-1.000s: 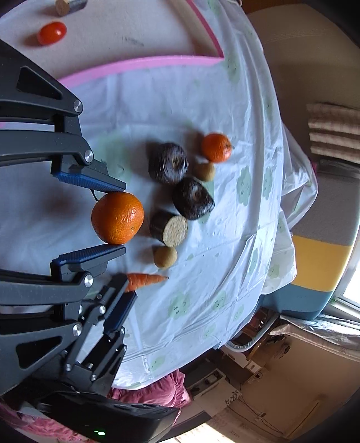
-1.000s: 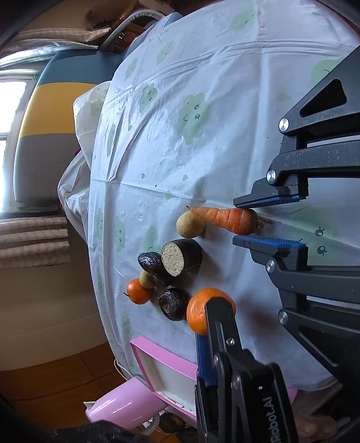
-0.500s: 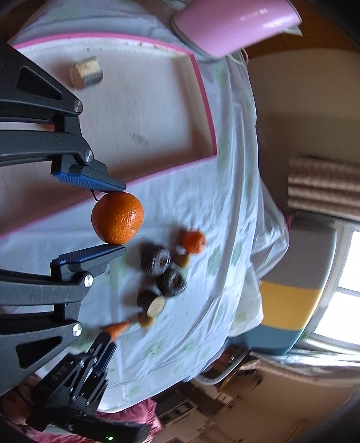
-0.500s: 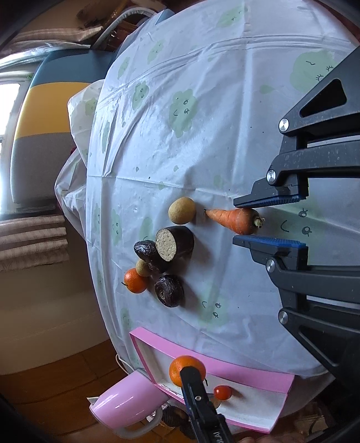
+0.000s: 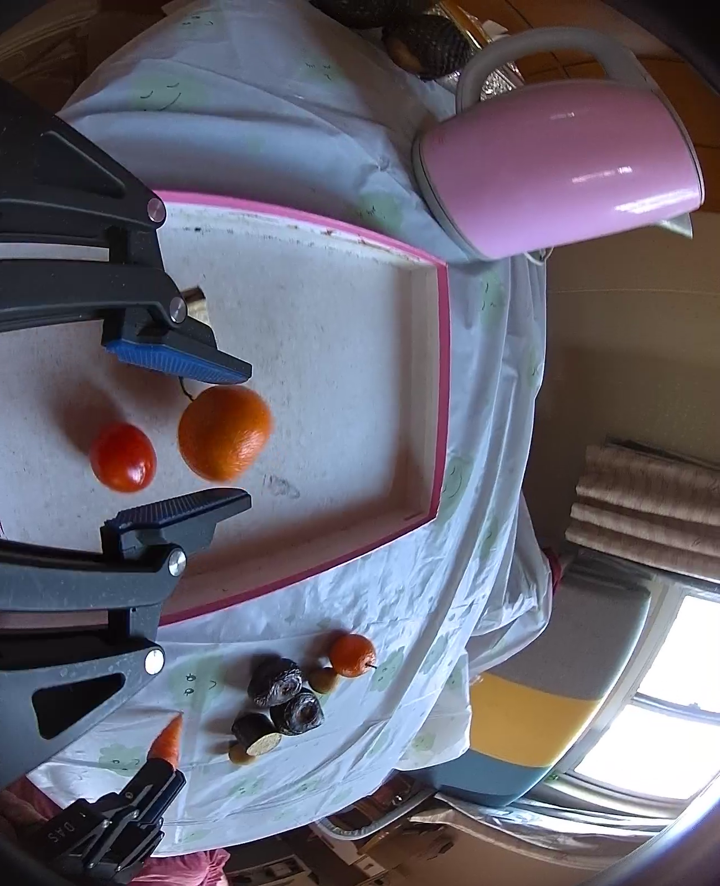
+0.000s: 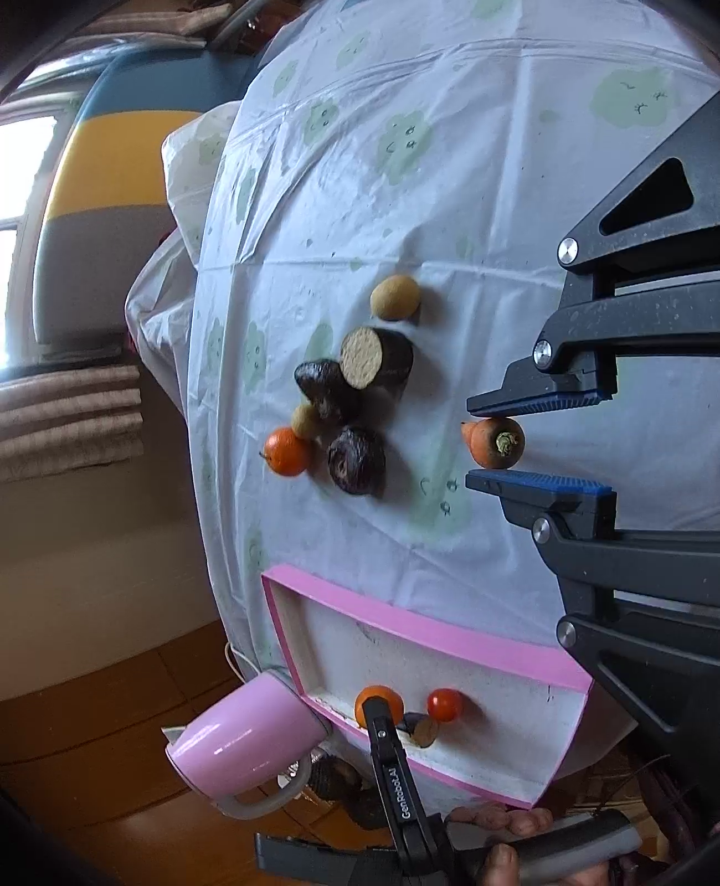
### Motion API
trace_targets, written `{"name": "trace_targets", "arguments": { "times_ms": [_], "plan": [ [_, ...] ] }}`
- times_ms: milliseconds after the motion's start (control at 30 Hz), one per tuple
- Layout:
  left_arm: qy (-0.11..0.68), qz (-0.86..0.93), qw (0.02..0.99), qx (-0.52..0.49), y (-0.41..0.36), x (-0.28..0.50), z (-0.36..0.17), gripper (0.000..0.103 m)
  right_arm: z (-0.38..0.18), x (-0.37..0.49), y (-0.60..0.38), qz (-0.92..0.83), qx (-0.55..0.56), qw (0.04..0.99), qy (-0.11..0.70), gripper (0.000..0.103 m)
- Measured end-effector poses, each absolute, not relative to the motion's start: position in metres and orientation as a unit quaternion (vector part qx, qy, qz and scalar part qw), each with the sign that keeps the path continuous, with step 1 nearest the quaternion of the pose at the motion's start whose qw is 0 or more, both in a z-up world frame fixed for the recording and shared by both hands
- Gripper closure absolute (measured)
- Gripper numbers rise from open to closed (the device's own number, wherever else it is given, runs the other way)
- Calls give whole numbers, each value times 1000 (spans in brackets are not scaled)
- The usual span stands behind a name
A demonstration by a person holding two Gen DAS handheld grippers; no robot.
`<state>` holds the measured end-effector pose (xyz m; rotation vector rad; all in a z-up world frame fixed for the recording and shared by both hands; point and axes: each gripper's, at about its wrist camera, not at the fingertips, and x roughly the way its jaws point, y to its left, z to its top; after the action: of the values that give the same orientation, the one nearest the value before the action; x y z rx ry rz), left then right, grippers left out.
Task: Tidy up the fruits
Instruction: 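Release the tangerine into the tray with the left gripper while the right gripper releases the carrot there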
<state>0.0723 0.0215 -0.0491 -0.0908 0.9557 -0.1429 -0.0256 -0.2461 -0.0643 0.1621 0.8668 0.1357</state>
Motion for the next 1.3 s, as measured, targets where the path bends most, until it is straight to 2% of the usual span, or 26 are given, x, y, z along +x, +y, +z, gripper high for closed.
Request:
{"name": "trace_targets", "arguments": {
  "times_ms": [400, 467, 567, 600, 733, 1300],
  "plan": [
    [415, -27, 908, -50, 56, 49, -24, 63, -38, -9, -157, 188, 22, 895, 403, 84],
    [408, -19, 912, -49, 62, 46, -20, 63, -36, -7, -140, 205, 8, 893, 400, 88],
    [402, -10, 914, -53, 70, 42, -17, 63, -37, -5, -117, 227, -10, 887, 403, 88],
    [402, -8, 914, -55, 73, 41, -16, 63, -38, -4, -110, 235, -18, 884, 403, 94],
    [398, -1, 915, -58, 80, 39, -15, 63, -46, 1, -88, 255, -33, 874, 412, 95],
    [387, -7, 922, -32, 68, 32, -12, 63, -49, -1, -110, 216, 15, 885, 412, 95]
  ]
}}
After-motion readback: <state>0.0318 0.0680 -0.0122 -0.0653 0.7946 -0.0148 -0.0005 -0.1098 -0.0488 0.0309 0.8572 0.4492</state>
